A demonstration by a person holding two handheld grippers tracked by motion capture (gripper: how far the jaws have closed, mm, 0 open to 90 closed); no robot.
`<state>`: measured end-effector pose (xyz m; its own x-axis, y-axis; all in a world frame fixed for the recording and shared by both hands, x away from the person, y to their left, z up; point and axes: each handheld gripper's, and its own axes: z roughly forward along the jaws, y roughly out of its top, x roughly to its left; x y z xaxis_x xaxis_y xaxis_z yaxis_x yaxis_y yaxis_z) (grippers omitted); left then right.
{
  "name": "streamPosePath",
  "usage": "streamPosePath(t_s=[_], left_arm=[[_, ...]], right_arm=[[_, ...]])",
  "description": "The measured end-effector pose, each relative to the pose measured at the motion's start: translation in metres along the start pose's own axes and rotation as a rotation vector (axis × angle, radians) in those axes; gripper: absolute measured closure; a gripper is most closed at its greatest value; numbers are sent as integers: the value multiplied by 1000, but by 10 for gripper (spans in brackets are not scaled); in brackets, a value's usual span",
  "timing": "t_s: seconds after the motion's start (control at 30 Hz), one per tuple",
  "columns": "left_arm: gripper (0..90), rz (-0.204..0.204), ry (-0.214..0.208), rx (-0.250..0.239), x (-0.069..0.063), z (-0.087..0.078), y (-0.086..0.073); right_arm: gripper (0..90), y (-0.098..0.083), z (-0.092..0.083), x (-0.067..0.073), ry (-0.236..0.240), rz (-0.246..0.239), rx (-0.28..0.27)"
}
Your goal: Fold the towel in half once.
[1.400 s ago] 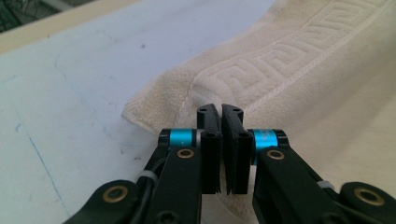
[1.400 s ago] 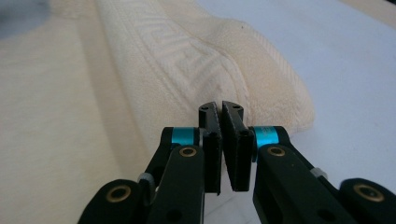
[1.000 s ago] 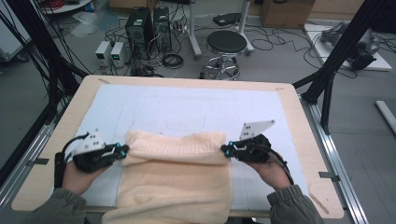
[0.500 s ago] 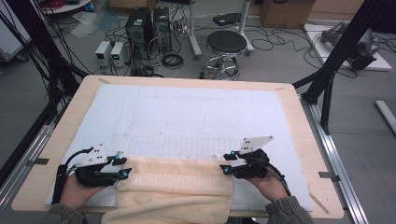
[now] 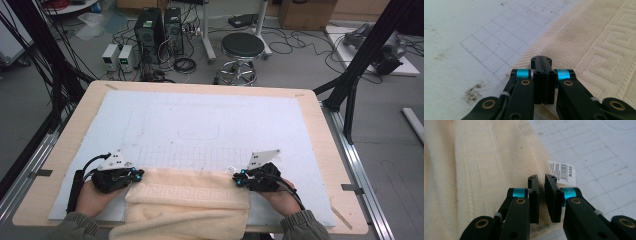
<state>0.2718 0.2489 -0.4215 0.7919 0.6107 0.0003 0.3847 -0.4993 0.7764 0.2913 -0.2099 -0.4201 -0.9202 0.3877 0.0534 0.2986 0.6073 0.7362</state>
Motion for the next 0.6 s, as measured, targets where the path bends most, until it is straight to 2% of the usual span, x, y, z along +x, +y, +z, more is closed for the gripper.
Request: streamPosePath(t_s=[0.13,0.4,0.5,0.6], left_arm=[[893,13,6,-26,-4,-12,1],[897,23,-6,-56,-13,-28,-1],[897,37,-19,-61,-18,-34,-2],[884,44,-2,-49,-17,-33,-3]], right_arm=[[824,5,-10,4,-6,-12,-33],[824,9,-17,14,5,-38,-38],[824,10,-22,18,18,-42,-57],[818,11,-24,20,14,-51,-46]])
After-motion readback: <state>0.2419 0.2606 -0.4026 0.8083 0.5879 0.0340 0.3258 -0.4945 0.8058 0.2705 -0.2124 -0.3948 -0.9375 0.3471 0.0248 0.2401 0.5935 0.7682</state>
